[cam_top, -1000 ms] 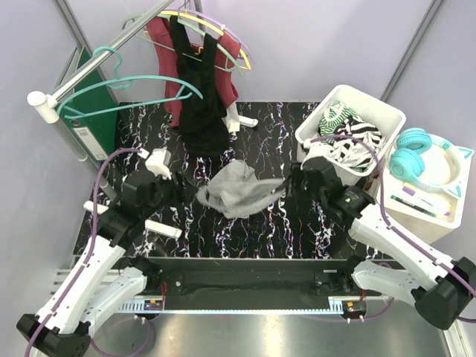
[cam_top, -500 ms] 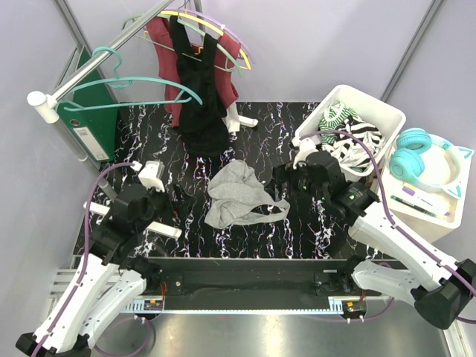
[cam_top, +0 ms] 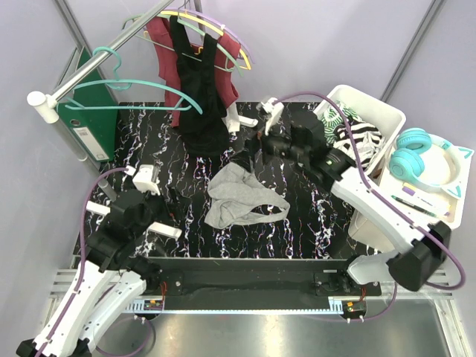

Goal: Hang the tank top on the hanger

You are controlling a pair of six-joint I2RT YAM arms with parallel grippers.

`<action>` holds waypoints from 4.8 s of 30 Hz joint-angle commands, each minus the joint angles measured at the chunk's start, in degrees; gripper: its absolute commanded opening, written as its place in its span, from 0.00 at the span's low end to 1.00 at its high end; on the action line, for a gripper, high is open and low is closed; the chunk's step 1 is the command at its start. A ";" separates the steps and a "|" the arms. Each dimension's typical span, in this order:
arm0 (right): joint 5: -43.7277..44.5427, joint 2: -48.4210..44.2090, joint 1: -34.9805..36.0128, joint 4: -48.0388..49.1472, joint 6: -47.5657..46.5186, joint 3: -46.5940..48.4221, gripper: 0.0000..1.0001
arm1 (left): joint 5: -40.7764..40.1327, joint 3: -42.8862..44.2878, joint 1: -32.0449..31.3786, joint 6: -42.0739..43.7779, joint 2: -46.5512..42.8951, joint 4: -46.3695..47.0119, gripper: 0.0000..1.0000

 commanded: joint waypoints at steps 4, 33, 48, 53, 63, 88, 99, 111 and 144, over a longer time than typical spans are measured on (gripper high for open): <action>-7.94 8.10 0.13 14.03 -5.44 9.24 0.99 | -1.17 0.09 0.18 -0.12 -2.57 1.83 0.99; -13.49 31.48 4.78 33.22 -1.75 29.89 0.87 | -1.70 -0.09 0.80 -0.04 -2.48 1.83 0.99; 3.56 36.05 11.64 21.72 -11.95 40.08 0.65 | -1.43 -0.09 0.89 -0.04 -2.22 1.83 0.99; 6.72 37.28 12.43 18.28 -13.62 42.55 0.48 | -1.43 -0.09 0.97 0.05 -2.57 1.83 0.99; 9.97 36.23 14.54 17.48 -15.82 43.16 0.00 | -0.99 -0.09 0.89 0.05 -2.57 1.92 0.99; 17.98 24.11 16.21 29.61 -11.95 32.36 0.00 | -1.34 -0.17 0.89 0.05 -1.87 1.83 0.99; 22.89 13.83 16.04 26.01 -12.04 20.24 0.00 | -1.69 -0.35 0.89 0.14 -2.31 1.92 0.99; 28.87 -11.56 16.21 13.55 -6.94 -8.66 0.00 | -3.02 -0.52 0.89 -3.19 -0.20 2.36 0.97; 46.10 -45.34 16.12 -10.64 6.59 -32.07 0.00 | -14.88 0.26 -18.19 -5.92 48.31 33.12 0.63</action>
